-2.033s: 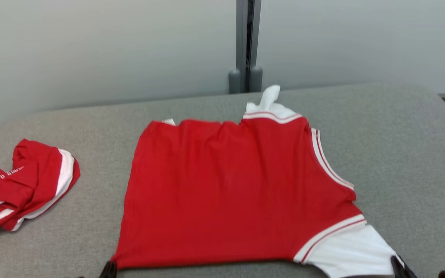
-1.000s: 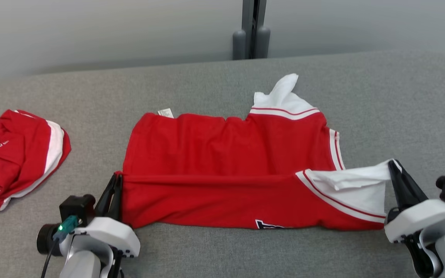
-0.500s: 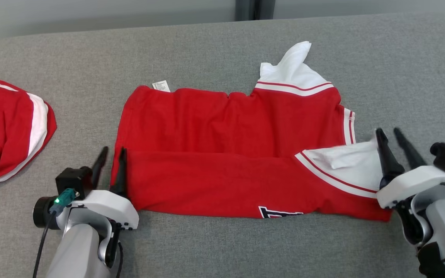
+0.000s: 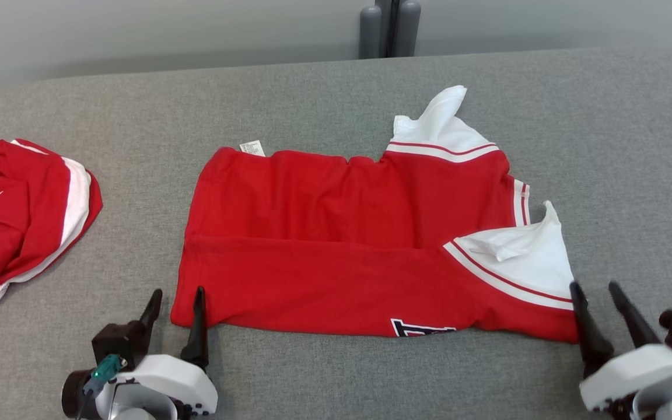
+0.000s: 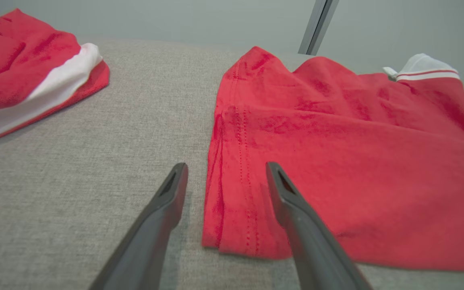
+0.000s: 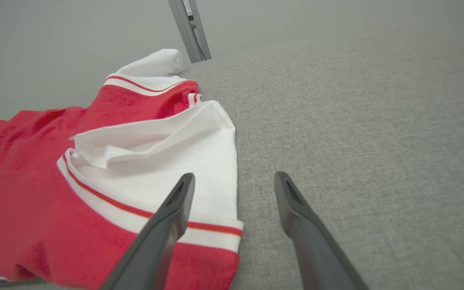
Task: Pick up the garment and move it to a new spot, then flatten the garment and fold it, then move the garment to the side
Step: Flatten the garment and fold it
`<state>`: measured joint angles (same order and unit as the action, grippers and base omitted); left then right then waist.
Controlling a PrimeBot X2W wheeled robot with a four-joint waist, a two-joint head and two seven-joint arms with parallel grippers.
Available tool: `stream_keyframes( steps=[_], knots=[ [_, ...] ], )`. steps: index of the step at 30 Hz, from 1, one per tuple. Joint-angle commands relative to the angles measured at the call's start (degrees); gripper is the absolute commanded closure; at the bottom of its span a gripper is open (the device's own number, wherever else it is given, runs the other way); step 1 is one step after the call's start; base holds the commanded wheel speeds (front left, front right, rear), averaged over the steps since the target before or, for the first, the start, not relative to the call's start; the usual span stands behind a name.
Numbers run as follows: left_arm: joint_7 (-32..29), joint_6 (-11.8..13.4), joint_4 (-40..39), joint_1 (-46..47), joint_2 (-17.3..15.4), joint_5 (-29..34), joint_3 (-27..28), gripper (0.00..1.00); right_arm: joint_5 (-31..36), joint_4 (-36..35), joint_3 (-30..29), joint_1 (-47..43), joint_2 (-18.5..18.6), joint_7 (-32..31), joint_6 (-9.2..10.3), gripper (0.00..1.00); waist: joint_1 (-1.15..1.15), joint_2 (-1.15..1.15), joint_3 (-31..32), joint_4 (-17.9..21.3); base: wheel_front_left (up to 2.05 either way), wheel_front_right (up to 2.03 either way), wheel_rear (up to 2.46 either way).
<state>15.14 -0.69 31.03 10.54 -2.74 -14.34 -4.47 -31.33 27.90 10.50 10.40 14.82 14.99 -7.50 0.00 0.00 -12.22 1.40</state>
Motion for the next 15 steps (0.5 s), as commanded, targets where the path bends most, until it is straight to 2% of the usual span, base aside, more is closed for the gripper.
stream_keyframes(
  steps=[1, 6, 13, 14, 15],
  knots=[
    [0.0, 0.3, 0.0, -0.6, -0.3, -0.4, -0.1, 0.0, -0.1, -0.2, 0.4, -1.1, 0.3, 0.3, 0.02, 0.0, 0.0, 0.0, 0.6, 0.1, 0.0, 0.0, 0.0],
    [0.0, 0.5, 0.3, -1.4, -0.3, -0.5, -0.4, 0.0, -0.8, 1.9, 2.9, -3.9, 0.1, 0.3, 0.02, 0.0, 0.0, 0.0, 0.7, 0.4, 0.0, 0.0, 0.0],
    [0.0, 0.1, 1.4, 0.8, -0.3, -0.1, -1.0, 0.0, -1.1, 8.1, 6.9, -1.4, -0.9, -0.4, 0.02, 0.0, 0.0, 0.0, -0.5, 0.0, 0.0, 0.0, 0.0],
    [0.0, 0.1, 1.6, 0.9, -0.3, -0.2, -1.1, 0.0, -1.3, 9.1, 7.9, -1.1, -0.9, -0.8, 0.02, 0.16, 0.0, 0.0, -0.6, -0.1, 0.0, 0.0, 0.0],
    [0.0, 0.1, 2.0, 1.0, -0.3, -0.3, -1.2, 0.0, -1.6, 9.8, 9.1, -0.8, -1.1, -1.1, 0.02, 0.56, 0.0, 0.0, -0.6, -0.2, 0.0, 0.0, 0.0]
  ],
)
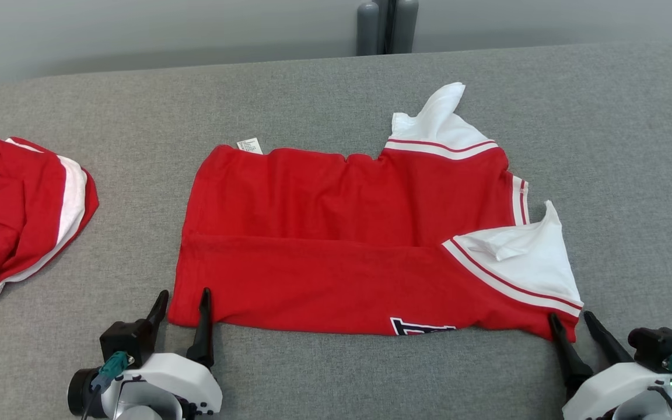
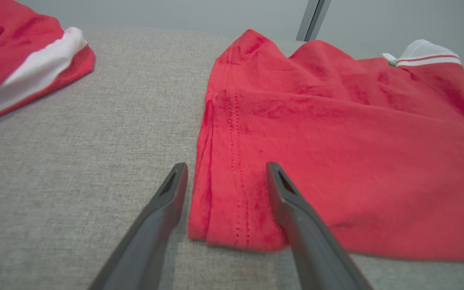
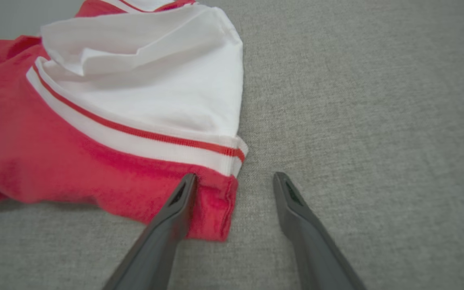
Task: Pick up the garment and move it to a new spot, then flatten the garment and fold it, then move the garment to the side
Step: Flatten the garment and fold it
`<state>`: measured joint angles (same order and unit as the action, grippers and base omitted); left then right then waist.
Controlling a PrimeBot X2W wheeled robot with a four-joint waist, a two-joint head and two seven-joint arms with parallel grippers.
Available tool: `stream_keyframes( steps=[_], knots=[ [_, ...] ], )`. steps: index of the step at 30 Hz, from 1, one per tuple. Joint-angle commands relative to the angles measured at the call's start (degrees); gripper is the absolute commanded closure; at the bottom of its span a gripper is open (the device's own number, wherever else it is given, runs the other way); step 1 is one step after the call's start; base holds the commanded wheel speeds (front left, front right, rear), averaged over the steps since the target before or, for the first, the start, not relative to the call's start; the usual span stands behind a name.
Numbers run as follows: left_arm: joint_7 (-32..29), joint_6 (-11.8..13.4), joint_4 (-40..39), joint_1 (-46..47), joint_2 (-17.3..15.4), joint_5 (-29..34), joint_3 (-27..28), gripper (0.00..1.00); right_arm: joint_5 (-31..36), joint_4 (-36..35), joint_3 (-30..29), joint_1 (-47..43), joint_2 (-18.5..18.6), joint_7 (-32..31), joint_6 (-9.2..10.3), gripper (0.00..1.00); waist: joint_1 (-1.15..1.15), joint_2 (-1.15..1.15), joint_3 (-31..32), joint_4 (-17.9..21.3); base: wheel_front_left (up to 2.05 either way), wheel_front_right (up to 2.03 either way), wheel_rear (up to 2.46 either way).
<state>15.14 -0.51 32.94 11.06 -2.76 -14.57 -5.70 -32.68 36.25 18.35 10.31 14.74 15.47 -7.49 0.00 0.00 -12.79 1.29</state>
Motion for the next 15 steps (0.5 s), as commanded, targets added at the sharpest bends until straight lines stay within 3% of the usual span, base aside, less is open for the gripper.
stream_keyframes(
  steps=[1, 2, 15],
  knots=[
    [0.0, 0.0, 0.5, 0.7, -0.3, -0.2, -0.1, 0.0, -0.6, 1.9, 2.6, -0.4, -1.1, -2.0, -0.03, 0.93, 0.0, 0.0, 0.0, -0.2, 0.0, 0.0, 0.0],
    [0.0, 0.1, 0.7, 1.0, -0.3, -0.4, -0.1, 0.0, -0.9, 2.3, 3.9, -0.3, -1.0, -2.3, -0.08, 1.0, 0.0, 0.0, 0.0, -0.3, 0.0, 0.0, 0.0],
    [-0.2, -1.8, 7.3, 2.3, -0.2, -2.3, -0.7, 0.0, -4.0, 1.4, 6.1, 3.5, 3.6, -0.7, 0.15, 1.0, 0.0, 0.0, 0.1, 0.1, 0.0, 0.0, 0.0]
  ],
)
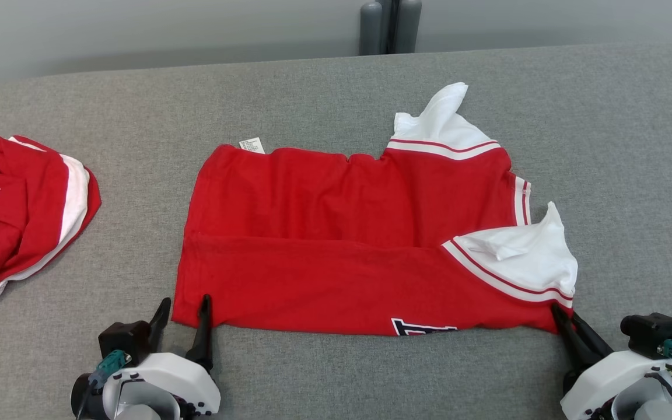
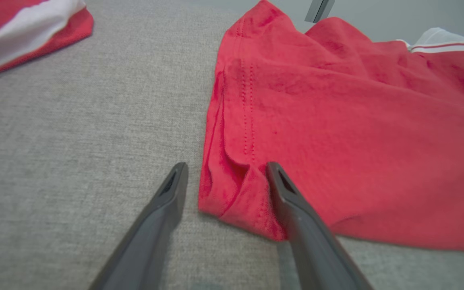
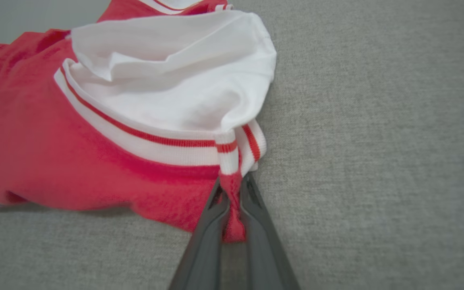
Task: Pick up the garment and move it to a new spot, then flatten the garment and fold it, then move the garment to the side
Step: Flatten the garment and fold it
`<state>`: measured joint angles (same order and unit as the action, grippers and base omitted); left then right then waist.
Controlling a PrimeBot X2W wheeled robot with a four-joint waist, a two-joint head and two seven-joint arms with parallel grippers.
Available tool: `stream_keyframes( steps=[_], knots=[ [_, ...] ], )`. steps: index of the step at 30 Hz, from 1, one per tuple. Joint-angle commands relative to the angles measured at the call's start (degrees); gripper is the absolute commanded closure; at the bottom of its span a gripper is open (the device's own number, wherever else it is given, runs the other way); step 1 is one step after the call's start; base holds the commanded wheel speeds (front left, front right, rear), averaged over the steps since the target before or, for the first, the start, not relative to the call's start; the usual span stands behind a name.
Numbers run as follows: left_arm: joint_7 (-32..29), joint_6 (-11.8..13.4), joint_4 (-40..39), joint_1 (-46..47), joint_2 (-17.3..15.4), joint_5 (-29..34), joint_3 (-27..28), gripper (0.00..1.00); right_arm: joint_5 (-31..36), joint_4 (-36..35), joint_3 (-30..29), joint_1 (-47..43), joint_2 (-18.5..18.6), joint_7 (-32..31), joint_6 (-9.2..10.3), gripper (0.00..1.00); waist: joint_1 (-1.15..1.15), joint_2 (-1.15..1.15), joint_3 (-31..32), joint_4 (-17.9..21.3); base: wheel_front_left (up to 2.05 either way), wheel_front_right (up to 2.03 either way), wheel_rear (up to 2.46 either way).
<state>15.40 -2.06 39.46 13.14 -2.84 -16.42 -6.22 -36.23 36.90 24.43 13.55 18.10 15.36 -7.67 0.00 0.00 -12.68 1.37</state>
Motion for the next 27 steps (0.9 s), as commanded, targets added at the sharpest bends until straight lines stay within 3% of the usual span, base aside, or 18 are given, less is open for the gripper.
stream_keyframes(
  steps=[1, 2, 3, 16, 27],
  knots=[
    [-0.5, -0.5, 1.9, 0.4, -0.1, -1.1, -0.5, 0.18, -0.5, 0.7, 0.2, 0.4, 0.3, -0.5, 0.33, 1.0, 0.0, 0.0, 0.0, 0.1, 0.0, 0.0, 0.0],
    [-0.5, -0.7, 2.6, 0.8, -0.1, -1.5, -0.9, 0.64, -0.6, 0.5, 0.2, 0.6, 0.2, -0.5, 0.33, 1.0, 0.0, 0.0, -0.1, 0.0, 0.0, 0.0, 0.0],
    [-0.6, -1.1, 3.4, 1.1, -0.1, -2.2, -1.3, 1.0, -0.7, 0.5, 0.2, 0.7, 0.2, -0.5, 0.33, 1.0, 0.0, 0.0, -0.2, 0.0, 0.0, 0.0, 0.0],
    [-0.3, -2.8, 4.2, -0.9, -0.3, -3.7, -1.6, 1.0, -0.7, 0.7, -4.2, -1.6, 1.9, -0.2, 0.33, 1.0, 0.0, 0.0, 5.0, -1.4, 0.0, 0.0, 0.0],
    [-0.3, -1.6, 5.2, -11.6, -0.6, -3.8, -1.9, 1.0, -5.0, 2.2, -3.4, -11.0, 4.9, -0.3, 0.34, 1.0, 0.0, 0.0, 12.4, -3.2, 0.0, 0.0, 0.0]
  ],
)
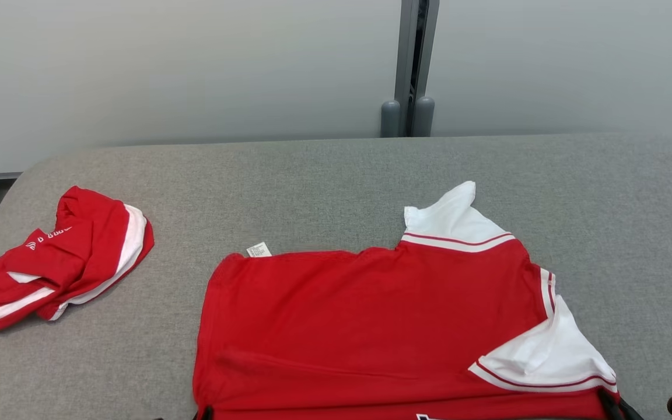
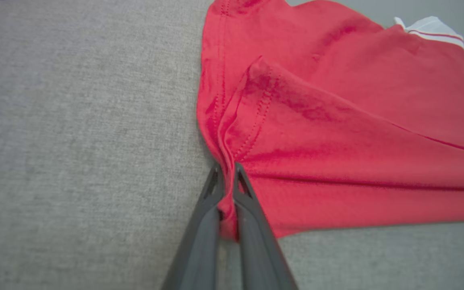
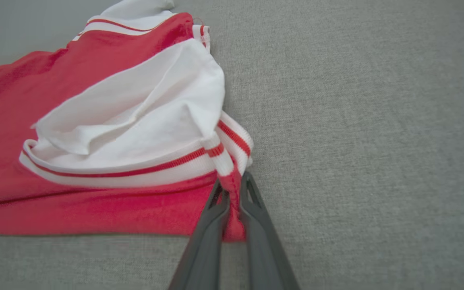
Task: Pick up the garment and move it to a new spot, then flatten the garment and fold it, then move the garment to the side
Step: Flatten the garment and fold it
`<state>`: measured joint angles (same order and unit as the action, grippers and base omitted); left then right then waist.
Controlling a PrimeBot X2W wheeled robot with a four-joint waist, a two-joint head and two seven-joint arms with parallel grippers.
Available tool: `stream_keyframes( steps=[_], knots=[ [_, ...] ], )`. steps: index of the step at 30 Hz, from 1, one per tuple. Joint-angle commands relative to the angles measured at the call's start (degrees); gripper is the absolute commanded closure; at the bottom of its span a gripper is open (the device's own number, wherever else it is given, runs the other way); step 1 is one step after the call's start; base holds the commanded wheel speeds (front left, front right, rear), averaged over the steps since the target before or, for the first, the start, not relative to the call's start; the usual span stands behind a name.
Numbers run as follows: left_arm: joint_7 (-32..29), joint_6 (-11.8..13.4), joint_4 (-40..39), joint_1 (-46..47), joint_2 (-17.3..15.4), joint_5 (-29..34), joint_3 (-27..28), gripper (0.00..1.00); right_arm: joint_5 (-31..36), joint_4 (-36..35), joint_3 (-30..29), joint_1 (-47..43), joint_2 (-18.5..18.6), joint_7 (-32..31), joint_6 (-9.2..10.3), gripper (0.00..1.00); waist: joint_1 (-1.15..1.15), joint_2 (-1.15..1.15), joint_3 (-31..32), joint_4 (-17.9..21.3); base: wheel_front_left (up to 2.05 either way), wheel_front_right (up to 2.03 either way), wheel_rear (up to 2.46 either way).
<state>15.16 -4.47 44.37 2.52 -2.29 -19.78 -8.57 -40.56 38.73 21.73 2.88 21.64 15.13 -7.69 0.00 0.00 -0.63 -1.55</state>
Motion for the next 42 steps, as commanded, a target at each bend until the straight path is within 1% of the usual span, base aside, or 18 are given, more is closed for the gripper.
stream_keyframes(
  steps=[1, 3, 4, 5, 6, 9, 12, 13, 16, 19, 22, 27, 29, 33, 37, 41, 42],
  knots=[
    [0.0, 1.0, -0.1, -1.6, -1.1, -0.5, 0.2, 1.0, -0.9, 0.2, -0.7, -0.8, 1.4, 0.0, 0.36, 1.0, 0.0, 0.0, 0.3, -0.3, 0.0, 0.0, 0.0],
    [0.0, 1.3, -0.7, -2.3, -1.1, -0.7, -0.1, 1.0, -1.1, 0.1, -0.8, -1.0, 1.3, 0.0, 0.36, 1.0, 0.0, 0.0, -0.1, -0.2, 0.0, 0.0, 0.0],
    [0.0, 1.6, -1.3, -2.2, -1.1, -0.6, -0.5, 0.78, -1.1, 0.0, -1.2, -0.7, 1.2, 0.0, 0.36, 1.0, 0.0, 0.0, -0.5, -0.2, 0.0, 0.0, 0.0],
    [0.0, 1.7, -2.0, -1.8, -1.0, -0.5, -0.9, 0.2, -1.0, 0.0, -1.5, -0.1, 1.0, 0.0, 0.36, 0.82, 0.0, 0.0, -1.0, -0.1, 0.0, 0.0, 0.0],
    [0.0, 1.8, -2.6, -1.2, -1.0, -0.7, -1.2, 0.0, -0.8, -0.3, -1.8, 0.6, 0.7, 0.0, 0.36, 0.0, 0.0, 0.0, -1.4, -0.1, 0.0, 0.0, 0.0],
    [0.0, 2.4, -4.8, 1.0, -0.8, -0.9, -1.5, 0.0, 0.4, -1.7, -2.6, 2.6, 0.1, 0.0, 0.21, 0.0, 0.0, 0.0, -2.8, 0.0, 0.0, 0.0, 0.0],
    [0.0, 2.8, -6.0, 4.3, -0.8, -0.1, -1.0, 0.0, 1.5, -2.5, -3.7, 5.4, 0.4, 0.0, 0.21, 0.0, 0.0, 0.0, -4.5, 0.0, 0.0, 0.0, 0.0],
    [0.0, 2.8, -6.0, 4.3, -0.8, -0.1, -1.0, 0.0, 1.5, -2.5, -3.7, 5.4, 0.4, 0.0, 0.21, 0.0, 0.0, 0.0, -4.5, 0.0, 0.0, 0.0, 0.0],
    [0.0, 3.6, -5.6, 8.7, -0.8, 1.4, -0.5, 0.0, 3.0, -3.1, -3.9, 8.9, 0.3, -0.2, 0.21, 0.0, 0.0, 0.0, -6.2, -0.1, 0.0, 0.0, 0.0],
    [-0.5, 4.3, -3.0, 14.6, -1.5, 2.2, -0.5, 0.0, 4.5, -3.5, -3.5, 12.8, 0.2, -0.9, 0.21, 0.0, 0.0, 0.0, -7.6, -0.2, 0.0, 0.0, 0.0],
    [-2.8, 5.2, 0.6, 20.9, -2.2, 2.9, -0.8, 0.0, 6.0, -3.9, -2.7, 16.6, -0.4, -1.9, 0.21, 0.0, 0.0, 0.0, -9.0, 0.0, 0.0, 0.0, 0.0],
    [-6.5, 5.8, 6.6, 29.0, -3.0, 3.4, -1.3, 0.0, 7.5, -4.3, -0.4, 21.5, -1.0, -3.3, 0.21, 0.0, 0.0, 0.0, -11.4, 0.7, 0.0, 0.0, 0.0],
    [-7.7, 5.5, 8.7, 31.6, -3.2, 3.7, -1.8, 0.0, 7.7, -4.4, 0.4, 22.9, -1.3, -3.5, 0.21, 0.0, 0.0, 0.0, -12.4, 0.9, 0.0, 0.0, 0.0],
    [-8.9, 4.6, 12.3, 34.9, -3.1, 4.2, -3.2, 0.0, 7.3, -4.2, 1.7, 24.4, -1.2, -3.8, 0.21, 0.0, 0.0, 0.0, -14.1, 1.3, 0.0, 0.0, 0.0],
    [-8.8, 3.7, 15.0, 36.8, -2.3, 4.3, -4.5, 0.0, 6.9, -3.6, 2.3, 25.3, -0.6, -3.3, 0.21, 0.0, 0.0, 0.0, -15.0, 1.4, 0.0, 0.0, 0.0],
    [-8.4, 4.0, 17.3, 37.9, -1.7, 4.4, -5.4, 0.0, 7.1, -3.3, 3.3, 27.3, -0.4, -3.5, 0.21, 0.0, 0.0, 0.0, -15.8, 1.5, 0.0, 0.0, 0.0],
    [-8.4, 3.9, 17.8, 38.2, -1.7, 4.4, -5.7, 0.16, 7.0, -3.2, 3.5, 27.9, -0.3, -3.7, 0.21, 0.0, 0.0, 0.0, -16.1, 1.4, 0.0, 0.0, 0.0]
  ],
)
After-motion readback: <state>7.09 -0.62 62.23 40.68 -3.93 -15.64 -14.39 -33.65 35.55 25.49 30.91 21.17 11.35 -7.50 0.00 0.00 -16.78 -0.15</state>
